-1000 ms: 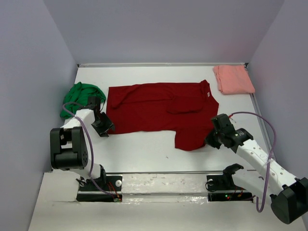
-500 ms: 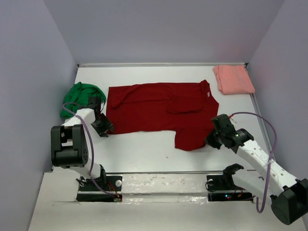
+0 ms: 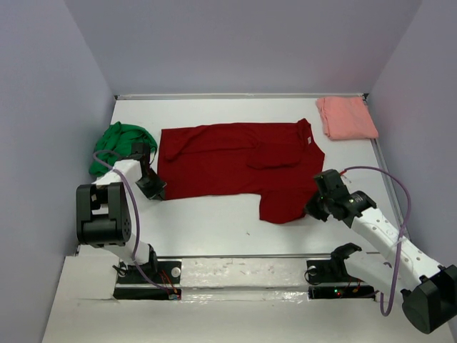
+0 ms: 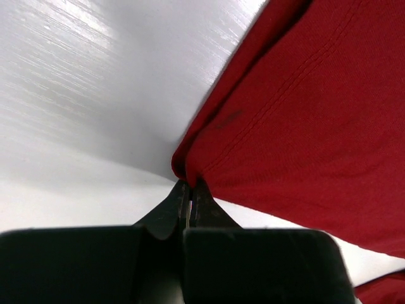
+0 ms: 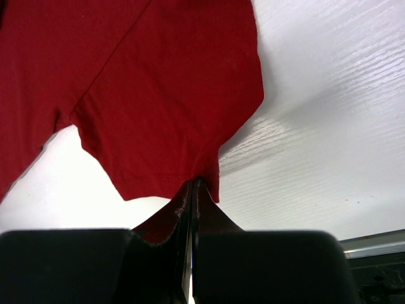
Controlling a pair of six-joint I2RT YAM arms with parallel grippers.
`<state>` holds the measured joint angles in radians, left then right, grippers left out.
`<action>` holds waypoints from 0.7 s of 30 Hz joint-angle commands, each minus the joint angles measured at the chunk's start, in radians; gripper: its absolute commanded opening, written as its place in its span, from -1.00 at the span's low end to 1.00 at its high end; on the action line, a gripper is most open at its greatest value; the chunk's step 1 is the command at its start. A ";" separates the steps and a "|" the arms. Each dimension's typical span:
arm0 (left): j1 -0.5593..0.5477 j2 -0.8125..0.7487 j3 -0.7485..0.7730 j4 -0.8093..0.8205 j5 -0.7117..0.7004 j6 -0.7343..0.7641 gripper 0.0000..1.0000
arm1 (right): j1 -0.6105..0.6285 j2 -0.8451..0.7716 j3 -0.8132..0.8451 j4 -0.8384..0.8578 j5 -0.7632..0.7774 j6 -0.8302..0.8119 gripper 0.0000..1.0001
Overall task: Fold and stack the t-shirts
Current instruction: Fold the tshirt
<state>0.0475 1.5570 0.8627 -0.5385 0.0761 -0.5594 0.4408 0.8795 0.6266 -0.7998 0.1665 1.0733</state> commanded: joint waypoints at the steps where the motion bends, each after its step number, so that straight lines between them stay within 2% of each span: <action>1: 0.003 -0.070 0.022 -0.023 -0.022 0.016 -1.00 | 0.010 0.013 0.018 0.005 0.085 0.004 -1.00; 9: -0.001 -0.199 0.036 -0.055 -0.027 0.044 -1.00 | 0.019 0.104 0.188 0.002 0.281 -0.094 -1.00; 21: -0.001 -0.233 0.094 -0.069 -0.032 0.087 -1.00 | 0.019 0.216 0.501 -0.022 0.485 -0.279 -1.00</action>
<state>0.0471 1.3525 0.8997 -0.5819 0.0593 -0.5053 0.4534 1.0786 1.0382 -0.8162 0.5304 0.8600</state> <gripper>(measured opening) 0.026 0.010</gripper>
